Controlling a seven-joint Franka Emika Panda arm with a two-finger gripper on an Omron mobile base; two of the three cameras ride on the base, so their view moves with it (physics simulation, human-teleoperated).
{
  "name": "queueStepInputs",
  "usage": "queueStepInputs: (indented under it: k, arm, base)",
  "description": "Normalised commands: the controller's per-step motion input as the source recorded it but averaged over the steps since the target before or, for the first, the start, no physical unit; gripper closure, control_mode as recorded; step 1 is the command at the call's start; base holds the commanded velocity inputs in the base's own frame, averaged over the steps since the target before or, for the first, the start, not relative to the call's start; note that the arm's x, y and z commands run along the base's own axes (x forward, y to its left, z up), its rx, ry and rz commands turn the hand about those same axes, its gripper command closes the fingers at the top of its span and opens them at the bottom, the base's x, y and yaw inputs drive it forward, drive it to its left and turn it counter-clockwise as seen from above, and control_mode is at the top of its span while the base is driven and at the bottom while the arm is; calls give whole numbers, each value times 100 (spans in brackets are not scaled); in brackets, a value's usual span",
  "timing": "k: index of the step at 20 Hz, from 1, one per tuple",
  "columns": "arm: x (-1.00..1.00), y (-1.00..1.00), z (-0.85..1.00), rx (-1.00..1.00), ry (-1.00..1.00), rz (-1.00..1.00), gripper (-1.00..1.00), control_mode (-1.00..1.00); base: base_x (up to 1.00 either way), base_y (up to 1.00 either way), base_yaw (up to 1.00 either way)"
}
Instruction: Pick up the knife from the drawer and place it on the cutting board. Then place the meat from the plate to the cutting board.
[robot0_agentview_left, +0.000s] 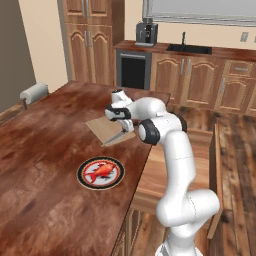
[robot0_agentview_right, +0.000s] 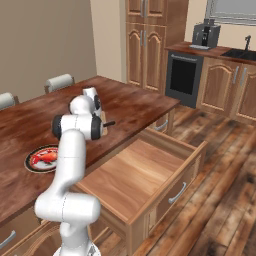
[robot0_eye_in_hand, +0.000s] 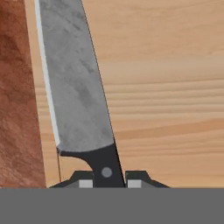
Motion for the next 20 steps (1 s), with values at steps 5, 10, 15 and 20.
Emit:
queueStepInputs:
  k: [5, 10, 15, 20]
  arm:
    - [7, 0, -23, 2, -1, 0, -100, -100]
    - [-13, 0, -1, 3, -12, 0, -100, -100]
    - [-42, 0, 8, 2, -8, 0, -100, -100]
    - [-65, -2, 7, 2, -8, 0, -100, -100]
  base:
    - [0, 0, 0]
    - [0, 0, 0]
    - [0, 0, 0]
    - [0, 0, 0]
